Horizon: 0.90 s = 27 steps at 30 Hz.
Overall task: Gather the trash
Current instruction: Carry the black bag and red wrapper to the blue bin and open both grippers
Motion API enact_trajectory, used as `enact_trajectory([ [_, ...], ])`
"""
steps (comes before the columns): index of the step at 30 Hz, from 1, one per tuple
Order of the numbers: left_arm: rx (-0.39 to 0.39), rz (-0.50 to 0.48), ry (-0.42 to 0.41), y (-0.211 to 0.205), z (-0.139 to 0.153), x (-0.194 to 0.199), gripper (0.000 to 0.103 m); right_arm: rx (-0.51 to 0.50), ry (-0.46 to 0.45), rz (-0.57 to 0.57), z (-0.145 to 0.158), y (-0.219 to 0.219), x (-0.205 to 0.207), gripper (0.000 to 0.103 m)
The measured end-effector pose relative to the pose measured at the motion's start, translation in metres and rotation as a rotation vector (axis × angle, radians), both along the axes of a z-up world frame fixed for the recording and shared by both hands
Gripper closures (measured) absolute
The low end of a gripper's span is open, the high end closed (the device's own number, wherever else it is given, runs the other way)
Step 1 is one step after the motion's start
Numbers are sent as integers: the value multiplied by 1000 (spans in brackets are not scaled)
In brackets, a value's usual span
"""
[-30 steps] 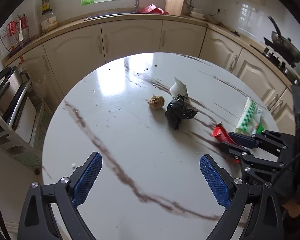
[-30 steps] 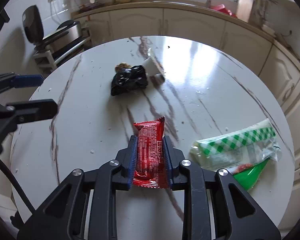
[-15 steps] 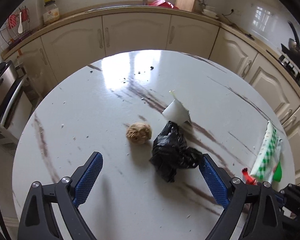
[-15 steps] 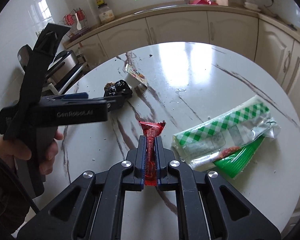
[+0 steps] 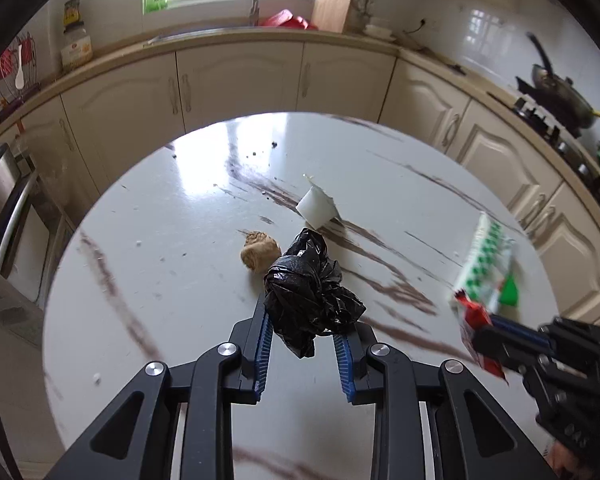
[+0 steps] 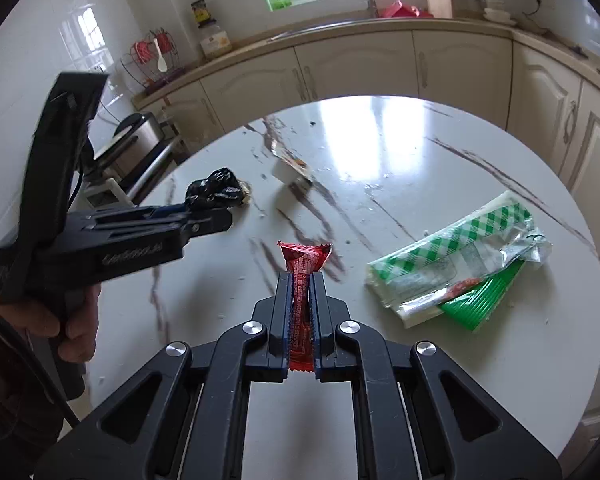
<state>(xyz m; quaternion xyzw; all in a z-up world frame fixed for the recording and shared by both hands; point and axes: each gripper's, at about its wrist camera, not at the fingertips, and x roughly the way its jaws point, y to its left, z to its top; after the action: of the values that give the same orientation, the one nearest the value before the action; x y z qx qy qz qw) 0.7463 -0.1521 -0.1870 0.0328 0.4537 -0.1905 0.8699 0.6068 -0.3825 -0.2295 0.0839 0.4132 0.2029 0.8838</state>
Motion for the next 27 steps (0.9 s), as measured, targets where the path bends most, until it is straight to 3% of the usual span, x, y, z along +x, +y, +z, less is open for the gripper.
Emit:
enact_trajectory([
  [9,-58,-1,-119,73,40,-78,79,-29,-84,47,48,64,-45,95],
  [16,-89,53,-151,171,43,-142,79,-35,-140,160,77,160,-76,95],
  [21,-84,153,-150,269,38,-197,78,-24,-139,281,78,246,-86,94],
  [27,-65,282,-93,372,15,-235,78,-9,-76,421,47,348,-85,95],
])
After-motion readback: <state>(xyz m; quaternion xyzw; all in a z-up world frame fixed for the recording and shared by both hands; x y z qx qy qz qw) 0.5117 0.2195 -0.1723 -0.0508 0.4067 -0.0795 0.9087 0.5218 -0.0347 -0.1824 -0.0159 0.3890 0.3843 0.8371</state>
